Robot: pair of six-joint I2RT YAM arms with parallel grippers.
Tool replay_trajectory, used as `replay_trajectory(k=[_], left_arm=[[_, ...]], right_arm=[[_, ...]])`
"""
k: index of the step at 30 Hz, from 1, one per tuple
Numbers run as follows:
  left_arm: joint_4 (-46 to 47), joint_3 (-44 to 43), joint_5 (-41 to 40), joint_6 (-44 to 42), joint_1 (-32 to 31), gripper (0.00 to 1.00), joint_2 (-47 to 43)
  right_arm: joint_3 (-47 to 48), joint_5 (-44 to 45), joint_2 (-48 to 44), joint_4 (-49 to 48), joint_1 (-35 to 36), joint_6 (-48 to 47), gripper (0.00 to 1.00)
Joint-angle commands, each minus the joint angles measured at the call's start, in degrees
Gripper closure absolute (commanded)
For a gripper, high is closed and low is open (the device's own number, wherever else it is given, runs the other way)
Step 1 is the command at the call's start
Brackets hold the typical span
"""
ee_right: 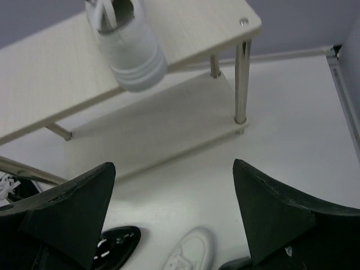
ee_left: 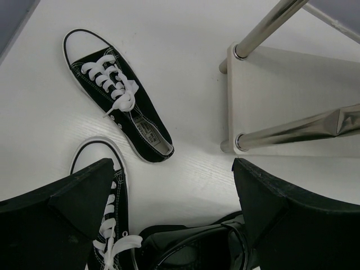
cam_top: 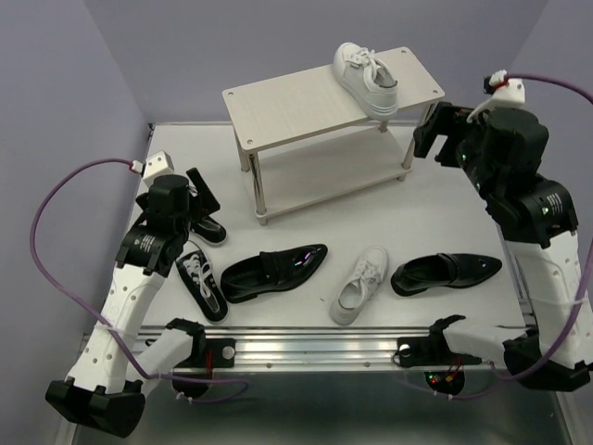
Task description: Place and organize the shoes onto the shoe shelf
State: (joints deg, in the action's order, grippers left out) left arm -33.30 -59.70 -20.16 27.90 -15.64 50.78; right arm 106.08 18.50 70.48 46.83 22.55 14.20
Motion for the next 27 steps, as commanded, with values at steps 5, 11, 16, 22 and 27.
replay_trajectory(k=[5,11,16,22,27], left_arm=[[1.2,-4.2,-2.8,-1.9,0.3,0.01,0.7],[2.5,-4.5,-2.2,-1.6,0.3,0.01,1.7],[4.0,-3.1,-1.7,-1.4,0.3,0.01,2.5],[5.8,-1.6,-0.1,-0.7,0.3,0.01,3.6],[5.7,-1.4,0.4,-0.4,0.3,0.01,3.7]], right_arm=[[-31.6,-10.2,-11.6,4.1,0.0,13.2,0.11],[-49.6,-18.1,-17.7,1.7,0.6,22.6,0.14],[-55.5,-18.1,-19.6,2.7,2.5,25.2,0.14],[-62.8,-20.4,-20.9,0.0,7.5,29.0,0.16],[-65.5,-17.5,-18.5,-3.3,16.4,33.0,0.15]])
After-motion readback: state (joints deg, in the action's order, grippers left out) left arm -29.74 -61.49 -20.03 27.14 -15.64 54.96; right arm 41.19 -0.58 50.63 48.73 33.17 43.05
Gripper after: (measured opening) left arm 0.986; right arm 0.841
